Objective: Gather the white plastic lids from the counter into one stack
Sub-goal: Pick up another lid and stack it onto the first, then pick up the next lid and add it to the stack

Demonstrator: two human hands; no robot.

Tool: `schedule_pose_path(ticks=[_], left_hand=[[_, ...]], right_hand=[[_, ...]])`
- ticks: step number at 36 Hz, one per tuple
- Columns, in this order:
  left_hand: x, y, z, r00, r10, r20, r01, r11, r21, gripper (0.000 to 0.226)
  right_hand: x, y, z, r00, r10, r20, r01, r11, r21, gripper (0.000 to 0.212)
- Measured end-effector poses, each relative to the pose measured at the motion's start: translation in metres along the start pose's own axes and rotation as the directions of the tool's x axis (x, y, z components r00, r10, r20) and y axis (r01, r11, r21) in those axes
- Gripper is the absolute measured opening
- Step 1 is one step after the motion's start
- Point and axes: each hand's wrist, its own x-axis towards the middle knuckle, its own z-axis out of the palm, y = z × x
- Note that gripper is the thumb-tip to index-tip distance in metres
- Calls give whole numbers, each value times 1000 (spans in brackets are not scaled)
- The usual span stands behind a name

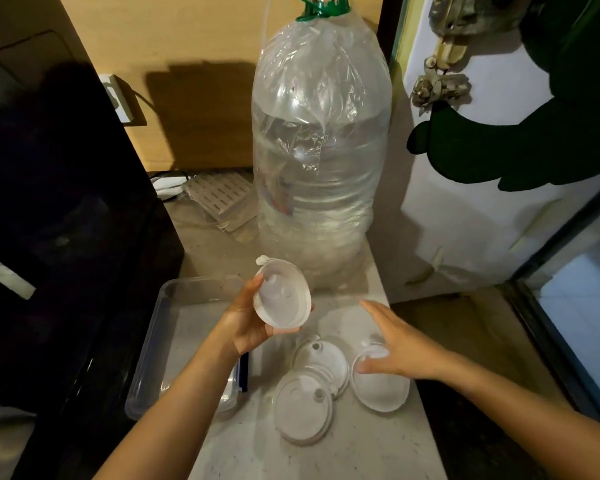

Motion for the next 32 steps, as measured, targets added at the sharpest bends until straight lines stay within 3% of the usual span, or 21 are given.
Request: schedule_pose_path(ticks=[5,13,16,26,32], left_hand=[[10,-14,3,999,-46,-10,45,999,-5,99],[14,-28,5,996,-82,33,80,995,59,87],[12,-32,7,994,-96,42,93,993,75,96],[9,-36,8,992,-120,41,116,990,85,94],[8,-33,12,991,-124,44,119,989,87,88]], right_hand=[[-19,8,27,989,149,17,-148,986,-79,110],[-28,7,46,975,224,9,-219,960,-174,109],[-29,5,49,972,236,-10,-234,955,-180,108],[-30,0,50,970,237,-52,-242,963,-122,104],[-31,-3,26,959,227,-167,-235,972,-25,106]])
